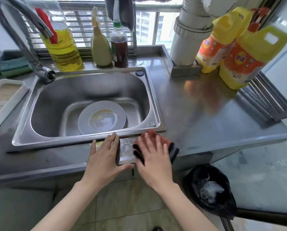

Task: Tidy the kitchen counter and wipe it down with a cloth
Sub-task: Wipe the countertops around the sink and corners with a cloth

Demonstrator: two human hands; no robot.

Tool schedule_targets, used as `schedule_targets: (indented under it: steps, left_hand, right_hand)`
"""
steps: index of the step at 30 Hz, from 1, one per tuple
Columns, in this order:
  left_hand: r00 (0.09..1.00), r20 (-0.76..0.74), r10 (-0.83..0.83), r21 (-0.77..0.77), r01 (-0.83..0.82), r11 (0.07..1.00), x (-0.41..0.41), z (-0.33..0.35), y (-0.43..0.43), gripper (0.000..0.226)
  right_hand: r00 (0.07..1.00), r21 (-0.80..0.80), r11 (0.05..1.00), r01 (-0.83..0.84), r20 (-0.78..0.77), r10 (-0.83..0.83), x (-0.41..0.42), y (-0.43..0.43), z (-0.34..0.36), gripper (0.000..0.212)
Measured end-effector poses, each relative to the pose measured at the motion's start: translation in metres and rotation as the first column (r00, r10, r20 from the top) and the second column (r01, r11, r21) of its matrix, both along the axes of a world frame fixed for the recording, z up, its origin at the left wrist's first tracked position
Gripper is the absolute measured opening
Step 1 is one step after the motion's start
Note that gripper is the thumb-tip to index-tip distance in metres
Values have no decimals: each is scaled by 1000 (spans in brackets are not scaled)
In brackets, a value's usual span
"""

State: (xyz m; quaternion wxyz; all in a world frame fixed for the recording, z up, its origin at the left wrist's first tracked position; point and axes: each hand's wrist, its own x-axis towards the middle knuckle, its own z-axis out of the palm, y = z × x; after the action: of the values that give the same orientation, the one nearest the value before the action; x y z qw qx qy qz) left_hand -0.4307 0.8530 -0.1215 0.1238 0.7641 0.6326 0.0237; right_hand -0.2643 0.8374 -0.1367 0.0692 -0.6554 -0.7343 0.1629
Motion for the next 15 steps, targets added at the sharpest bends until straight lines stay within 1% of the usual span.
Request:
schedule_targets:
  steps: [2,3,5,7,9,10,12,14,15]
  left_hand:
    - [1000,19,-18,-14,19,1000,-5,0,-1,119]
    - [999,18,-30,-24,30,999,-6,2,-1,118]
    - [999,8,-41,-68,41,997,-7,5,1,114]
    - [999,33,-39,-97,42,994,-6,8,2,111]
    - [992,126,-17,-68,26,997,-7,8,-2,106]
    - [980,196,12,-32,-6,999,-8,7,-5,98]
    - [943,319,93,32,-109,994,-11,5,-16,75]
    - [909,374,182,78,-227,971,-13,0,-28,55]
    - [898,377,228,96,-283,954,-13,-3,-34,50]
  right_hand:
    - [992,-5,992,-127,1,127,9,0,1,63]
    - [991,-7,991,-133,14,133,23,3,1,62]
    - [998,-21,999,-40,55,41,59,9,1,66]
    - [986,-30,991,128,110,-124,80,9,2,61]
    - [960,-30,967,253,128,-247,67,7,2,58]
    - [956,-10,962,271,118,-268,49,7,-1,61]
    - [971,11,974,228,74,-228,12,5,-1,70]
    - [994,43,995,94,52,-96,-12,5,3,68]
    - [1000,18,1000,3,24,-3,-17,6,6,65]
